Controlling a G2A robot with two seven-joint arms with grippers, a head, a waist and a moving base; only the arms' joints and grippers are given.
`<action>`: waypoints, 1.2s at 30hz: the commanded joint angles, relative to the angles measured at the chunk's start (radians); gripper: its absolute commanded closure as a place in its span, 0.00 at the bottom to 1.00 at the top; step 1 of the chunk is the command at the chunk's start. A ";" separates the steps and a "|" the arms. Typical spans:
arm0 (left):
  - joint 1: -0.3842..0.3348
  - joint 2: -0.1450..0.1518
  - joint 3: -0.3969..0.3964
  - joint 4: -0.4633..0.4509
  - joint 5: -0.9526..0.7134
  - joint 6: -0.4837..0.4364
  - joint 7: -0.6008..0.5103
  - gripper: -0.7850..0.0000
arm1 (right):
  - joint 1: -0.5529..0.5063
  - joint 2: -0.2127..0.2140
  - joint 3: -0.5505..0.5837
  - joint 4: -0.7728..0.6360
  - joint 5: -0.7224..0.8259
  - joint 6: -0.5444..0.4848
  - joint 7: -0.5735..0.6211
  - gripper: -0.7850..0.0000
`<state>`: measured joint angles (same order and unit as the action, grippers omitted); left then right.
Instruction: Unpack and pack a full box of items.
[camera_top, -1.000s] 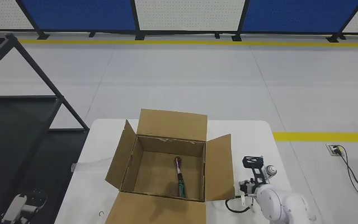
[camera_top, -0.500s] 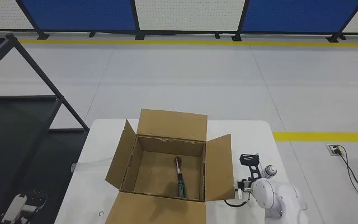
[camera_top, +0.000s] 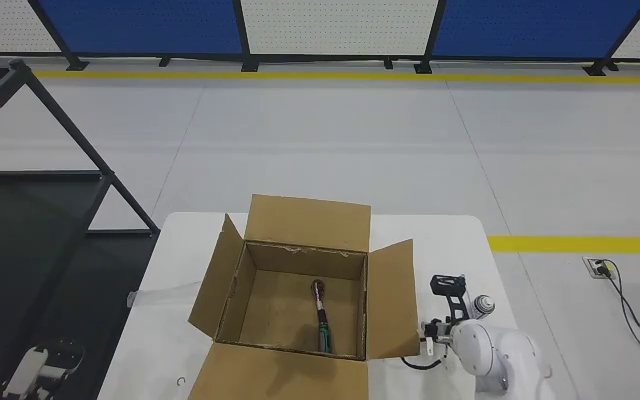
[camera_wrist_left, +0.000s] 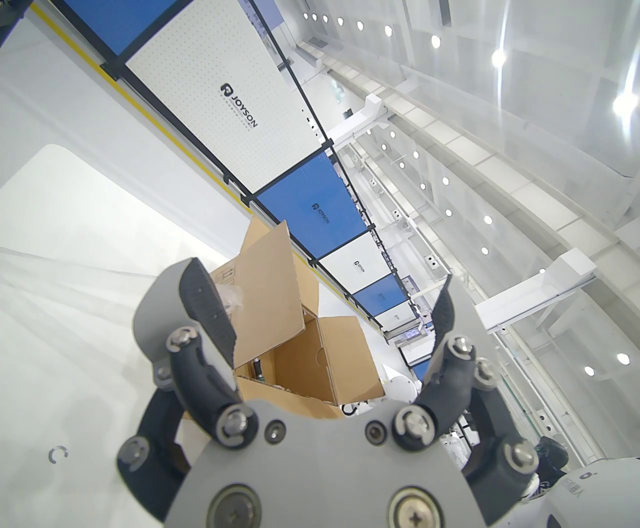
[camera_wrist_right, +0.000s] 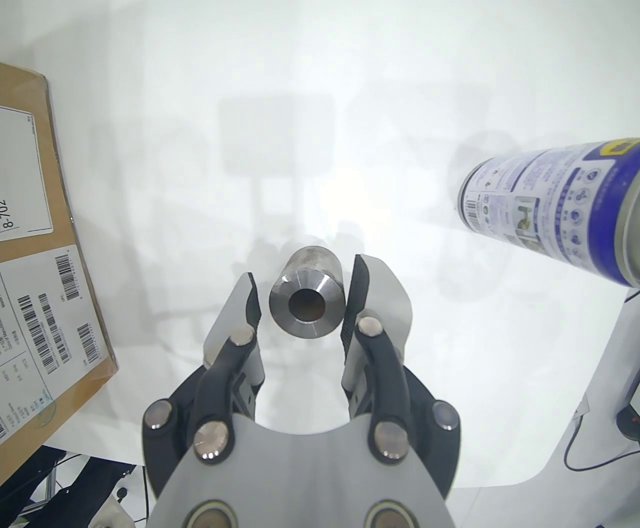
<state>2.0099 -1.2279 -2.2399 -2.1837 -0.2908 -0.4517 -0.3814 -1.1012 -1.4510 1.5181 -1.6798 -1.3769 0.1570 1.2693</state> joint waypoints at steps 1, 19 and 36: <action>0.000 0.000 0.000 0.000 0.000 0.000 0.000 0.00 | -0.006 0.002 0.005 -0.025 0.000 0.006 -0.003 0.47; 0.000 0.000 0.000 0.000 0.000 0.000 0.000 0.00 | 0.017 0.019 0.023 -0.623 0.069 -0.015 0.011 0.00; 0.000 0.000 0.000 0.000 0.000 0.000 0.000 0.00 | 0.312 -0.031 -0.578 -0.390 0.053 0.002 -0.047 0.00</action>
<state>2.0099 -1.2279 -2.2399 -2.1837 -0.2908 -0.4517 -0.3814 -0.8012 -1.4777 0.9665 -2.0971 -1.3158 0.1480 1.2315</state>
